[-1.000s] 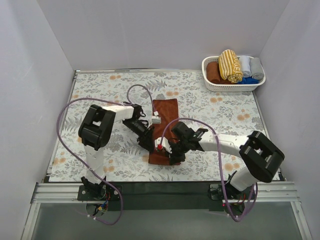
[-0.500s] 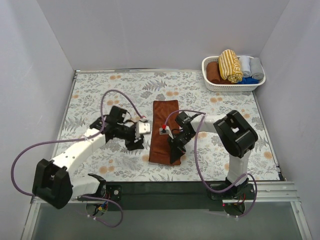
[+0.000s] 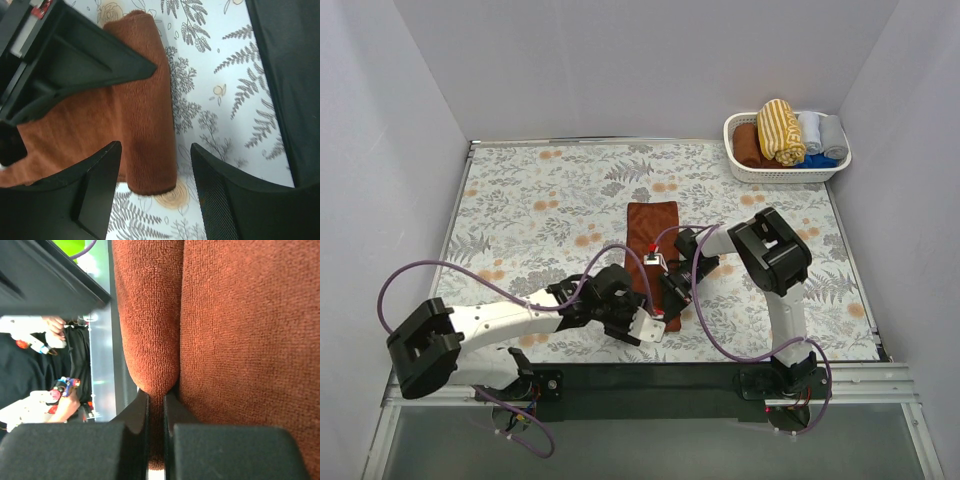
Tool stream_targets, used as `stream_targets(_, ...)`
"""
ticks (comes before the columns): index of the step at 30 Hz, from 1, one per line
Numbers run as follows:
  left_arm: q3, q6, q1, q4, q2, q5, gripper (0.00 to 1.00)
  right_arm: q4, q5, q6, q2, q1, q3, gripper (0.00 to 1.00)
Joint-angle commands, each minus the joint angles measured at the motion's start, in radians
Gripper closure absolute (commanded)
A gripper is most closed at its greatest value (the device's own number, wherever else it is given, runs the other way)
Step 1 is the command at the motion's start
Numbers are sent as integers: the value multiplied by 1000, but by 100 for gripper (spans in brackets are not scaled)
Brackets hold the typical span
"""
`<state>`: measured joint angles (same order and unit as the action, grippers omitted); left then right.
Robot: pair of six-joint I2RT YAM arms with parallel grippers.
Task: Roll the towels
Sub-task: Roll the towel
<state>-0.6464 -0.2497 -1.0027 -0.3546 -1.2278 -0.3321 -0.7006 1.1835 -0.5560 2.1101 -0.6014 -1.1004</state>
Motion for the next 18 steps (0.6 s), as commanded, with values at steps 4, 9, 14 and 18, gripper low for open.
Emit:
stream_targets(4,2,-23,-59,149,-160,140,53,-7,-91,2,27,8,-55,99)
stream_targets(9,-18,9,-60,77,-219,107,87,-16,-142,34,4,44,-102,88)
stream_targets(14,-48,67,-54,-81,-246,-34,100,-25,-200,97,-100,109,-144,64)
stream_targets(18,-85,115,4,-155,-286,-143,100,-34,-271,114,-228,175,-150,42)
